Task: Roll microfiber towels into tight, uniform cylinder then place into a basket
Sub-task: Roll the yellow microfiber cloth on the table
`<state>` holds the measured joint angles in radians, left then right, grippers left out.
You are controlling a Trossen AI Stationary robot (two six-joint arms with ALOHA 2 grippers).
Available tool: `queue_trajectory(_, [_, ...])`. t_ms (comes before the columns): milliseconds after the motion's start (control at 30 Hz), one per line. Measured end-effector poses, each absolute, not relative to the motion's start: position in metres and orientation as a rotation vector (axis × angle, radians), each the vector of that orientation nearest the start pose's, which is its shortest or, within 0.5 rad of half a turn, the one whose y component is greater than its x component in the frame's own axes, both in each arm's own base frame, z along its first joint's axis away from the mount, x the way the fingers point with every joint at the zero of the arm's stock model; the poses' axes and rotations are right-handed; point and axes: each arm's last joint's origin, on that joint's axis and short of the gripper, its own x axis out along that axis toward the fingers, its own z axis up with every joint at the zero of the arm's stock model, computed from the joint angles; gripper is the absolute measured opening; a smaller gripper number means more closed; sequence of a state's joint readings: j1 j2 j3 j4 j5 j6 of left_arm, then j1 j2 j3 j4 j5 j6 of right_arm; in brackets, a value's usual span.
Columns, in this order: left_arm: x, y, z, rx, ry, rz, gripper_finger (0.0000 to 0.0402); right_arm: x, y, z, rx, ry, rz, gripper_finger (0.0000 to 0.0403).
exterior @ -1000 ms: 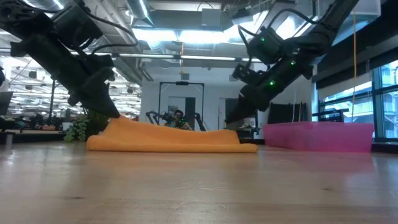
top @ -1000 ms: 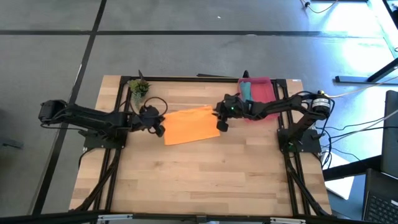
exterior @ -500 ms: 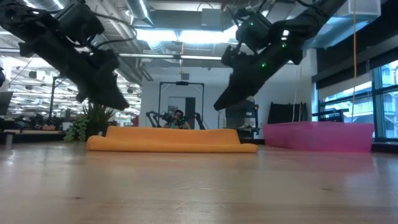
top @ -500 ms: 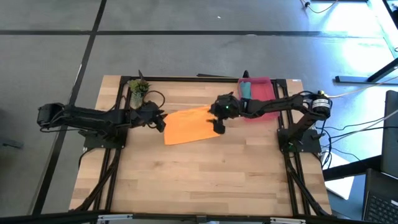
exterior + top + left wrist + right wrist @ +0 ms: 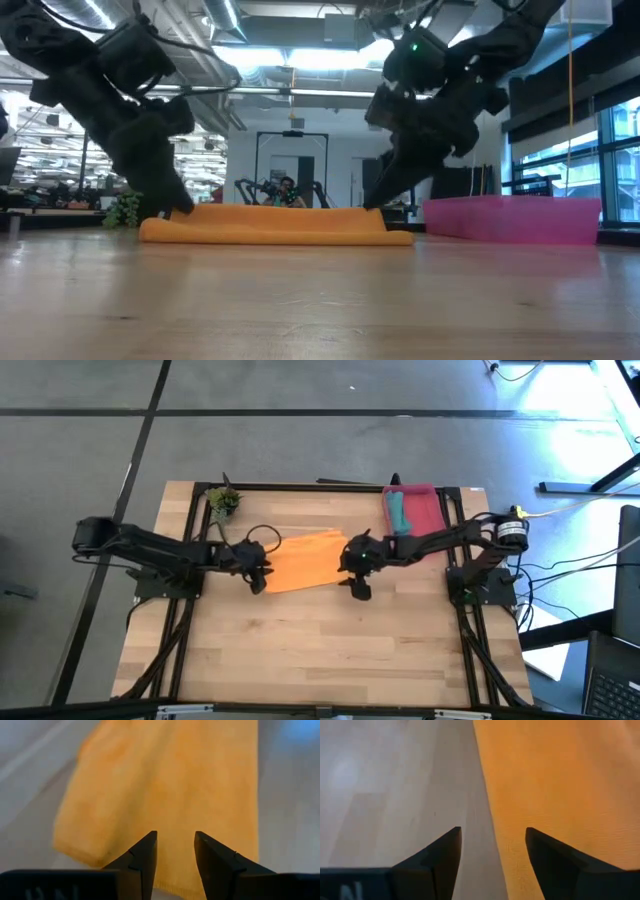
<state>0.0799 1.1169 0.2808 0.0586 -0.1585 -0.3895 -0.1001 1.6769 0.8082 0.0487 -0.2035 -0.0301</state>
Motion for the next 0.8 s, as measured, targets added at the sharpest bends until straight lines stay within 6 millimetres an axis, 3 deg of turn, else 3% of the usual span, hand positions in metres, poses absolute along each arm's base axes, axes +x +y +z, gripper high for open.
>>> queue_trajectory(333, [0.184,0.015,0.114,-0.382,0.808,0.398,0.0121,0.319,-0.033,0.117,0.101,0.912,0.04,0.0221])
queue_trajectory(800, [0.186,-0.007,0.11,-0.404,0.847,0.306,0.0121,0.316,-0.057,0.114,0.167,0.916,-0.072,0.0221])
